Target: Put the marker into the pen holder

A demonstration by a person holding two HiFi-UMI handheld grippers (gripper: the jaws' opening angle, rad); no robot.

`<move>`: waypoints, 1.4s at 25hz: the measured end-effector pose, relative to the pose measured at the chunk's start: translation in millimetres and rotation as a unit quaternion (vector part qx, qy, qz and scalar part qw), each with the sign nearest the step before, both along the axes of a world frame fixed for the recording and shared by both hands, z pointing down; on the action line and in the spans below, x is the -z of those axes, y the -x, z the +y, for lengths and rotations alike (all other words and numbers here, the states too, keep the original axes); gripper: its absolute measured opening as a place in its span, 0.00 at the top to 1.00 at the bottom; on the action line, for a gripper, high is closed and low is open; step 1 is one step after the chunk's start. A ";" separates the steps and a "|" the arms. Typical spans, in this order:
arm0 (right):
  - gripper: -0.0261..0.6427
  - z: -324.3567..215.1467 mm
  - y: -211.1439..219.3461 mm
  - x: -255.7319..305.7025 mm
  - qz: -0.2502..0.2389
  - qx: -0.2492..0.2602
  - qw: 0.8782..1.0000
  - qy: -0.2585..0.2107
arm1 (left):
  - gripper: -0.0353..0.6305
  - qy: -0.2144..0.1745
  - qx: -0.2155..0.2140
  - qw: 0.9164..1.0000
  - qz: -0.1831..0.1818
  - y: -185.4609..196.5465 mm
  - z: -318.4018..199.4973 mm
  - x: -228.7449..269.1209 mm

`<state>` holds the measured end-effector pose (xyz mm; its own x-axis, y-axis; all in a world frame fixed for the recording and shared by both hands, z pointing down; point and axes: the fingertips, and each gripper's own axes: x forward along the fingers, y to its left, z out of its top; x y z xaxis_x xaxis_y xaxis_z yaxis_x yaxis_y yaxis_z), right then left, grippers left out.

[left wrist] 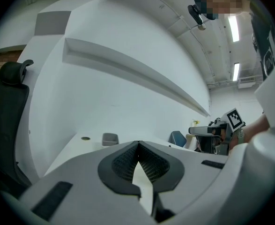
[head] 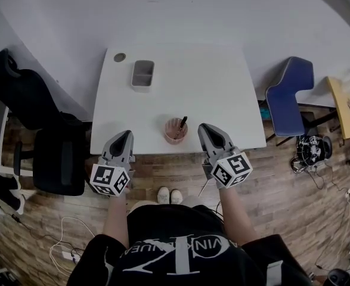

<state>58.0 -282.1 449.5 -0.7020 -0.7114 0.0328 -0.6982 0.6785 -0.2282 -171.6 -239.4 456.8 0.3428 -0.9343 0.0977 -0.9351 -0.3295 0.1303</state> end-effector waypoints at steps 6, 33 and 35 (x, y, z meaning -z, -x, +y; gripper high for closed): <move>0.91 -1.4 -3.8 5.1 0.002 -0.006 1.000 -0.007 | 0.93 -0.012 0.010 1.000 -0.002 6.5 -3.0 9.8; 0.91 -5.3 0.9 9.5 -0.001 -0.011 1.000 -0.007 | 0.93 -0.023 0.029 0.999 -0.001 26.7 -4.3 20.9; 0.91 -5.7 0.9 9.3 -0.002 -0.012 1.000 -0.006 | 0.93 -0.023 0.027 0.999 -0.001 26.6 -4.8 20.4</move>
<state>57.1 -287.8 440.2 -0.6844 -0.7288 0.0212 -0.7139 0.6640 -0.2224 -198.1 -244.1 436.4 0.2915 -0.9550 0.0553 -0.9519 -0.2839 0.1152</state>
